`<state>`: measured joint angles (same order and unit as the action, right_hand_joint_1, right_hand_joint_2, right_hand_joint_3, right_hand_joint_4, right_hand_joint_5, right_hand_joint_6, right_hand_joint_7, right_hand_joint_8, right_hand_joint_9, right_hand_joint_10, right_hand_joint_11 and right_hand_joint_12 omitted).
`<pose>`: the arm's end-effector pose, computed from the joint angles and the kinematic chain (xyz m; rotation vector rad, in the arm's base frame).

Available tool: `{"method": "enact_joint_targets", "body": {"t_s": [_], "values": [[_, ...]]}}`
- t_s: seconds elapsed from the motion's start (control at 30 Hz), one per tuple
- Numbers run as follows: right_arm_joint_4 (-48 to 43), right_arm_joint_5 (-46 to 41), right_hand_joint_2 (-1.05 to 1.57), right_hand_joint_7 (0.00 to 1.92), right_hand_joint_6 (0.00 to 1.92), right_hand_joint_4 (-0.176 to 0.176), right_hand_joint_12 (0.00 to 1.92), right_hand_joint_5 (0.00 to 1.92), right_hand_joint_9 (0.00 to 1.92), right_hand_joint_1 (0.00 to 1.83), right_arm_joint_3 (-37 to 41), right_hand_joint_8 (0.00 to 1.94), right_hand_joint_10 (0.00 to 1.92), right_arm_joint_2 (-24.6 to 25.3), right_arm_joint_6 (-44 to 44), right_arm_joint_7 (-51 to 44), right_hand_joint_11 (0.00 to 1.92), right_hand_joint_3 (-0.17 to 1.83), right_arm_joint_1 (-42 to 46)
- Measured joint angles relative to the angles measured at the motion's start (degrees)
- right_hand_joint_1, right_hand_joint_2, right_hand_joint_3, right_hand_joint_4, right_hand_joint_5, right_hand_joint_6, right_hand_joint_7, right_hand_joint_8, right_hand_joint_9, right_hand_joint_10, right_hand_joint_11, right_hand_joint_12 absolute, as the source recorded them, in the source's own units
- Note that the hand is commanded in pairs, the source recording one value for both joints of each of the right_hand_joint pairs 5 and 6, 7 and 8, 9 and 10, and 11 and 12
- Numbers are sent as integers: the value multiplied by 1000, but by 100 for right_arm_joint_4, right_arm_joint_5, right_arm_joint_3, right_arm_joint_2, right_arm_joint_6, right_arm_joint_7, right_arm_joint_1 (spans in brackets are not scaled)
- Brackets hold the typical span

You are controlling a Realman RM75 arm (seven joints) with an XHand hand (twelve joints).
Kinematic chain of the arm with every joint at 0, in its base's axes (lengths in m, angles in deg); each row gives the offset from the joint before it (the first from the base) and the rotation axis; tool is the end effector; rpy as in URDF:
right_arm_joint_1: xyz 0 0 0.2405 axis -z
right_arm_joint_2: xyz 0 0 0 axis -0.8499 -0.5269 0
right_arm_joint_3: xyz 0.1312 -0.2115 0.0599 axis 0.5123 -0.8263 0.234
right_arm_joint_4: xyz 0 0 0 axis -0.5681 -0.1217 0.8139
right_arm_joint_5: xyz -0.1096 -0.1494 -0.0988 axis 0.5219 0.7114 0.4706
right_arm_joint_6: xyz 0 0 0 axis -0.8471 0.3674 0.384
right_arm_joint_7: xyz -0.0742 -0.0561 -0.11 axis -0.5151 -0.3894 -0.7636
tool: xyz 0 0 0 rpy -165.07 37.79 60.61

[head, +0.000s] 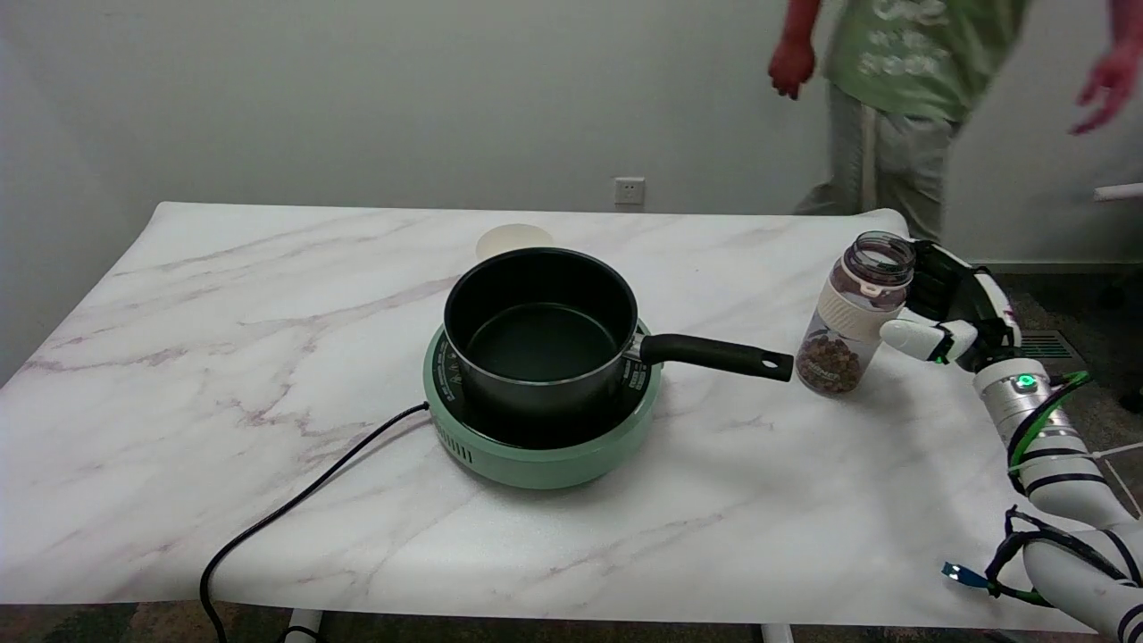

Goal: Pick up the bottle.

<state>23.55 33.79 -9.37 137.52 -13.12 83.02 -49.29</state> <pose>-0.3002 -0.2388 0.5413 1.0515 -0.6874 1.2601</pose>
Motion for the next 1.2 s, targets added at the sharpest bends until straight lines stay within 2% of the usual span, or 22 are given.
{"method": "enact_joint_targets", "body": {"t_s": [0.63, 0.97, 1.07, 1.2], "values": [[-84, 173, -476, 664, 497, 0, 821, 497, 649, 1114, -265, 664, 649, 99, 29, -6, 821, 845, -97], [-131, 212, -308, 663, 565, 0, 825, 565, 659, 1176, -357, 663, 659, 156, 72, -11, 825, 756, -125], [-140, 230, -236, 666, 615, 0, 873, 615, 690, 1199, -376, 666, 690, 168, 81, -12, 873, 739, -133], [-158, 263, -143, 678, 685, 0, 1047, 685, 783, 1228, -397, 678, 783, 180, 101, -12, 1047, 808, -143]]}}
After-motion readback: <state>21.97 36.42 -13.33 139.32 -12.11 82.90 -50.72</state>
